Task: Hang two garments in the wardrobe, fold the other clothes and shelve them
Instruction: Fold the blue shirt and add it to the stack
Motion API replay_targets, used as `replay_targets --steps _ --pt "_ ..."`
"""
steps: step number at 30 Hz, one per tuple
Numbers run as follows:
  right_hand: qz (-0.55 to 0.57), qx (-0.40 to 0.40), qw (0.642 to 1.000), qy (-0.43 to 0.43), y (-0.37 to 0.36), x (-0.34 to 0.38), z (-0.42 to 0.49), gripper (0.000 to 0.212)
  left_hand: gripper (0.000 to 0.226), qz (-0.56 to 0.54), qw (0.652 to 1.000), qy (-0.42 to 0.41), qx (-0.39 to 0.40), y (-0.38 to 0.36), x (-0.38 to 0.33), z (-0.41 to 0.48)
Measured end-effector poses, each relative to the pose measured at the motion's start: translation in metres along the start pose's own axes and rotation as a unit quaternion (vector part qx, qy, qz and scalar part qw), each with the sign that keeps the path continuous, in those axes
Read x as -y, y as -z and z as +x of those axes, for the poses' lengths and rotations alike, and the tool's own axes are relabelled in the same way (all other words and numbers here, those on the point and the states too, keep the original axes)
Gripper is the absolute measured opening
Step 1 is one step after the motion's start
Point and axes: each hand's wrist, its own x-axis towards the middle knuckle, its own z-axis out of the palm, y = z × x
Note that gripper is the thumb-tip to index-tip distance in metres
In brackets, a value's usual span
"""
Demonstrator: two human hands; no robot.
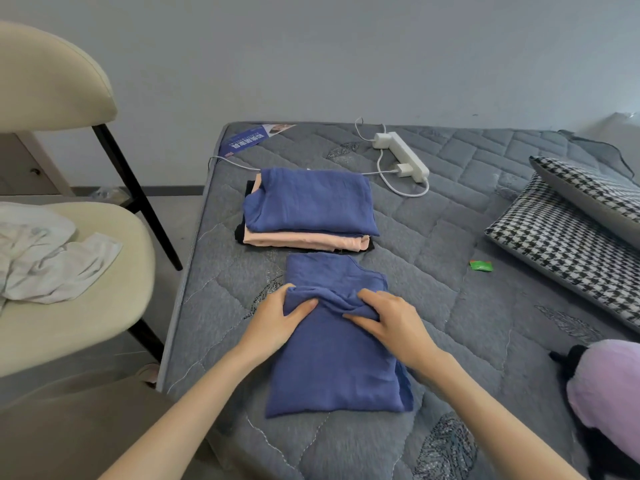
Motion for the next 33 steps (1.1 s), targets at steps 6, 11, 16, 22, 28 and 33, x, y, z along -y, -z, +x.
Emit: replay_targets --steps 6,11,16,22,28,33 --pt "-0.003 -0.028 0.998 -0.05 0.008 -0.011 0.036 0.035 0.008 -0.032 0.999 0.01 -0.023 0.0 -0.018 0.041" --pt "0.022 -0.059 0.993 -0.101 0.006 -0.019 0.067 0.03 0.012 -0.08 0.993 0.03 -0.076 -0.004 -0.022 0.073" --pt "-0.03 -0.018 0.992 -0.125 -0.012 -0.029 0.084 0.021 0.037 -0.053 0.993 0.049 -0.097 -0.003 -0.005 0.07" --pt "-0.111 0.003 0.991 -0.068 -0.034 -0.026 0.089 0.052 0.058 0.054 0.987 0.12 -0.089 -0.016 0.02 0.055" --pt "-0.105 0.135 0.984 -0.053 -0.044 -0.029 0.114 0.069 0.033 0.053 0.986 0.14 -0.071 -0.019 0.022 0.056" --pt "-0.139 0.116 0.983 -0.025 -0.049 -0.034 0.12 0.062 0.03 0.014 0.986 0.162 -0.041 -0.006 0.03 0.047"
